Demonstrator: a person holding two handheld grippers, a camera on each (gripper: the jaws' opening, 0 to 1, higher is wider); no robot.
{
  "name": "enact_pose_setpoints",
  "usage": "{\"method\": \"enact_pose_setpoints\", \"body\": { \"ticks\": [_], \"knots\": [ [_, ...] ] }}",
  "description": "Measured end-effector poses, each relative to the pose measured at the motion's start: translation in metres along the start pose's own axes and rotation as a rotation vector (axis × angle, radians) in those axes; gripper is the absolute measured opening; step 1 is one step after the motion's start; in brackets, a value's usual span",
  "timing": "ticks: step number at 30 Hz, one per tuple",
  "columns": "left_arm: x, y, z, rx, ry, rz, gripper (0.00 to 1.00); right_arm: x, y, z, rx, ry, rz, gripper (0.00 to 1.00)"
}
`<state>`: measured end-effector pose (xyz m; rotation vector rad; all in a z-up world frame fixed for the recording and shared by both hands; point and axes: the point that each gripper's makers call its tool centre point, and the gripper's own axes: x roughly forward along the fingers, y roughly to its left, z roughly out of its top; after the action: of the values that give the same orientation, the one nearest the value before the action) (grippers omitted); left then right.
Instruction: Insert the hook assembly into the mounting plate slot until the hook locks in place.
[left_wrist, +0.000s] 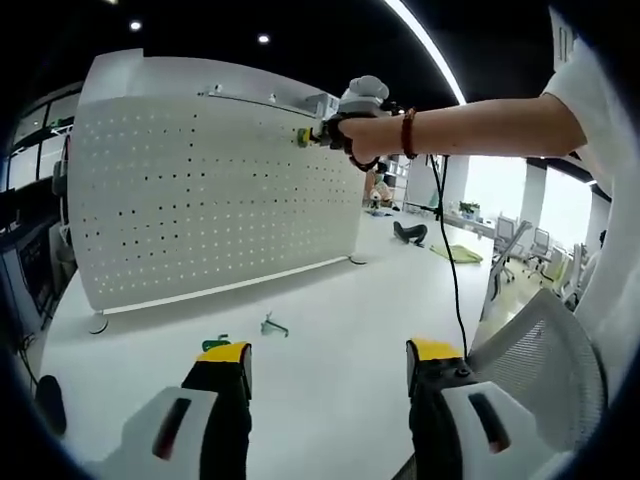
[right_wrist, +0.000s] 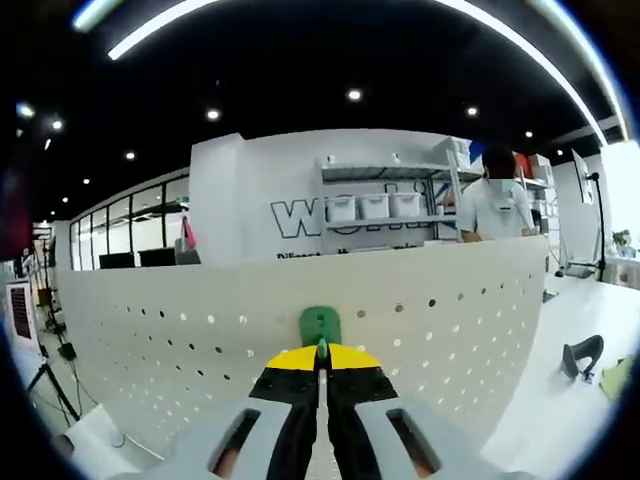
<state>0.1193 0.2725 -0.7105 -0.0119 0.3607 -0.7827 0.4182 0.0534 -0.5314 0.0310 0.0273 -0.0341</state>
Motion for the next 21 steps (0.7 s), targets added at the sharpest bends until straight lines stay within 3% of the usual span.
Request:
{"method": "enact_pose_setpoints", "body": {
  "ticks": [2, 5, 8, 21],
  "knots": [
    [0.0, -0.001, 0.0, -0.002, -0.003, -0.001, 0.64, -0.001, -0.002, 0.0, 0.03, -0.001, 0.004, 0.0],
    [0.001, -0.002, -0.002, -0.002, 0.0, -0.003, 0.64, -0.006, -0.001, -0.001, -0.02, 0.003, 0.001, 0.0],
    [0.003, -0.004, -0.002, -0.004, 0.001, -0.009, 0.64, -0.01, -0.003, 0.005, 0.011, -0.047, -0.003, 0.0],
    [0.003, -0.007, 0.002, 0.007, -0.002, -0.019, 0.64, -0.012, 0.014, 0.006, -0.014, -0.02, 0.012, 0.0]
  ]
}}
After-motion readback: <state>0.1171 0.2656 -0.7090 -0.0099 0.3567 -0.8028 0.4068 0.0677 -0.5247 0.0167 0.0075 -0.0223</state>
